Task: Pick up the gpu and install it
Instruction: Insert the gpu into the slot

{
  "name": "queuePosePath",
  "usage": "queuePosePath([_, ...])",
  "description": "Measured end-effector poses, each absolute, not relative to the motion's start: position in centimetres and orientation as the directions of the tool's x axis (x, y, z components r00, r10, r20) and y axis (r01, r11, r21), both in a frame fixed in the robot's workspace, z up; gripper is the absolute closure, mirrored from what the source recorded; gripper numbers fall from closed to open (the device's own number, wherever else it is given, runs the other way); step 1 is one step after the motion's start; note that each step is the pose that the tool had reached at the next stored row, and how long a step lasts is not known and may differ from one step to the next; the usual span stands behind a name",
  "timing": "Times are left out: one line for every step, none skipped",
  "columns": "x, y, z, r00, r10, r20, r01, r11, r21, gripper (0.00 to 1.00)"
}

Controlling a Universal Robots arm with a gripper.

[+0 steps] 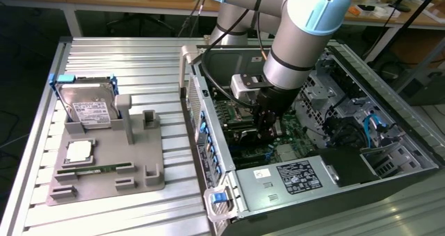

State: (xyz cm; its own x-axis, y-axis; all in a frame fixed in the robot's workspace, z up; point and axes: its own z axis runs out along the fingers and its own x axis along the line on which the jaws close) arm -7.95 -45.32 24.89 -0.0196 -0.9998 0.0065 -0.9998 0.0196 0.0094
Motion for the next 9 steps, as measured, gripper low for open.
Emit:
queuePosePath([-7.95,-45.32,24.89,-0.020,-1.000,0.006,-1.000,0.020,0.009,0.73])
queuePosePath([-7.95,-45.32,24.89,-0.020,-1.000,0.006,-1.000,0.020,0.009,0.73])
queuePosePath([-7.95,-45.32,24.89,-0.020,-1.000,0.006,-1.000,0.020,0.009,0.73])
queuePosePath([-7.95,-45.32,24.88,-0.020,-1.000,0.006,-1.000,0.020,0.009,0.73])
queuePosePath([-7.95,-45.32,24.89,-0.020,-1.000,0.006,-1.000,0.020,0.009,0.73])
queuePosePath([-7.95,-45.32,24.89,-0.020,-1.000,0.006,-1.000,0.020,0.009,0.73])
queuePosePath([-7.95,-45.32,24.89,-0.020,-1.000,0.006,-1.000,0.020,0.009,0.73])
queuePosePath([-7.95,-45.32,24.89,-0.020,-1.000,0.006,-1.000,0.020,0.009,0.73])
queuePosePath([-7.95,-45.32,24.88,-0.020,-1.000,0.006,-1.000,0.020,0.009,0.73])
